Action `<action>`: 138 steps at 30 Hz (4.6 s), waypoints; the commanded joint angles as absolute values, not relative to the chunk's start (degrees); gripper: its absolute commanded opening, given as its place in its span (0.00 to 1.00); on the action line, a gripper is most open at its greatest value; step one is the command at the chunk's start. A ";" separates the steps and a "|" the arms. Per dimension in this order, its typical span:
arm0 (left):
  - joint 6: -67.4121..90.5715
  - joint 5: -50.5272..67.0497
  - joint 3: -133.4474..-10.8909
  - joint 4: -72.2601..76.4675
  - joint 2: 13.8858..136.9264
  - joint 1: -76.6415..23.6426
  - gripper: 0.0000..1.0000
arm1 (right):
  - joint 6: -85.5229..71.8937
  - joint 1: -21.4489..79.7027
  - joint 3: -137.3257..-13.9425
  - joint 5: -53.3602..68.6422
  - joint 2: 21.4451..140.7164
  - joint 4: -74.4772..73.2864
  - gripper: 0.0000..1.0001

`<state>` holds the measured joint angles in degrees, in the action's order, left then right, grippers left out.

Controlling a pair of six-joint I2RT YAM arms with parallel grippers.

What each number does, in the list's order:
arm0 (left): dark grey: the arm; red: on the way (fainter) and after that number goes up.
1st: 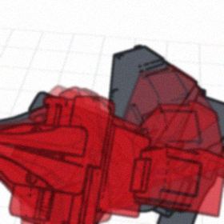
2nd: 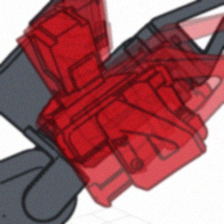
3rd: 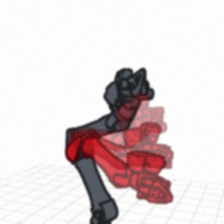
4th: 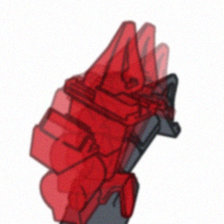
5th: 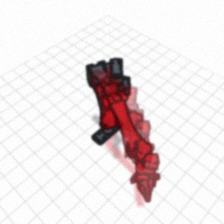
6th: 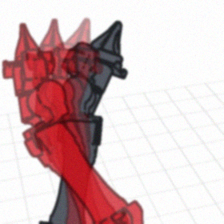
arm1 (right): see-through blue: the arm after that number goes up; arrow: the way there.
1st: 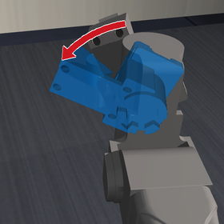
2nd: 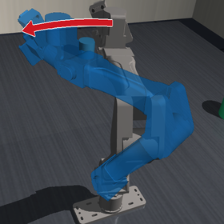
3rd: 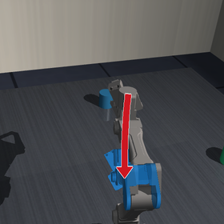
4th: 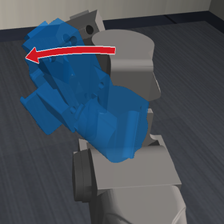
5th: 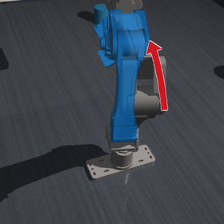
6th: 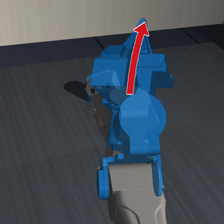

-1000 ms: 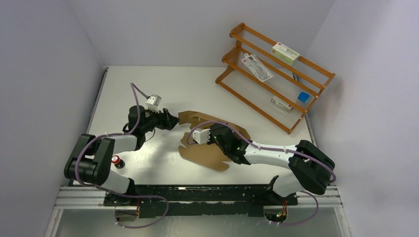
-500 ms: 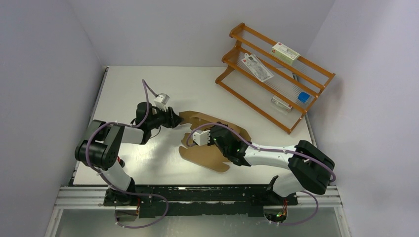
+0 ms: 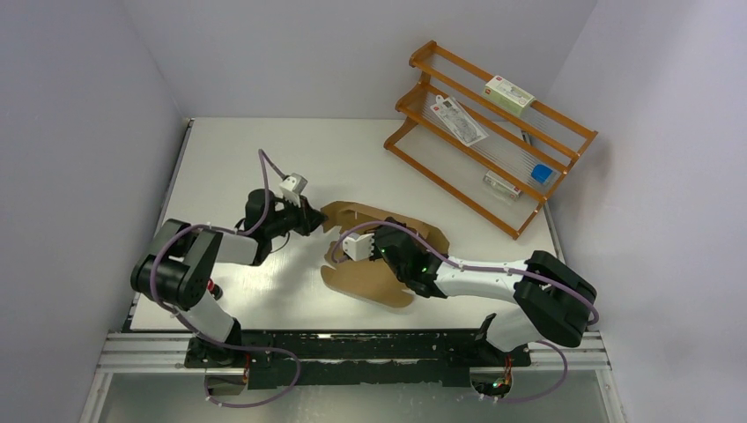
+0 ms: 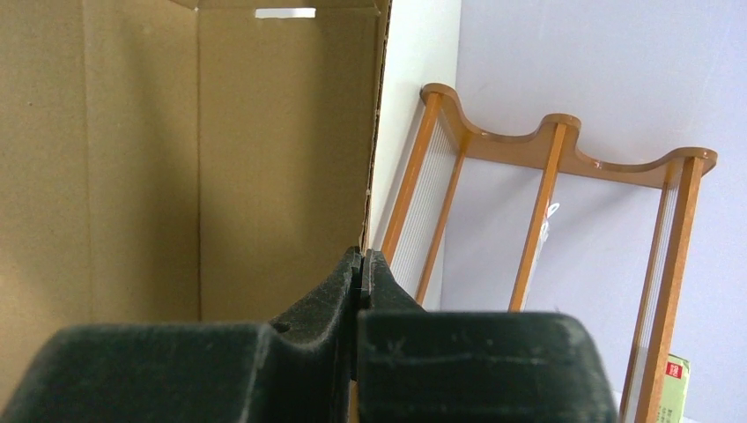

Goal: Fold the paper box

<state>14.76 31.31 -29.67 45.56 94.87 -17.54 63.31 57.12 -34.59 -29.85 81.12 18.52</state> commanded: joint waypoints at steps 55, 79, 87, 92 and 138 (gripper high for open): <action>19.43 6.65 -10.17 53.22 74.45 -41.40 0.28 | 63.68 71.45 -23.90 -42.45 85.00 33.80 0.01; 10.76 -7.27 -16.43 22.89 47.54 -29.01 0.81 | 62.99 71.45 -23.82 -41.42 84.97 31.39 0.00; 13.59 4.34 -22.78 23.44 61.60 -16.69 0.82 | 62.88 71.52 -24.47 -41.61 84.78 30.24 0.00; 12.68 10.10 -26.91 24.61 70.79 -14.69 0.82 | 62.71 71.70 -24.68 -41.41 84.63 29.73 0.00; 13.71 23.39 -22.48 31.66 72.86 -23.01 0.52 | 63.37 71.81 -25.61 -40.52 83.20 29.57 0.00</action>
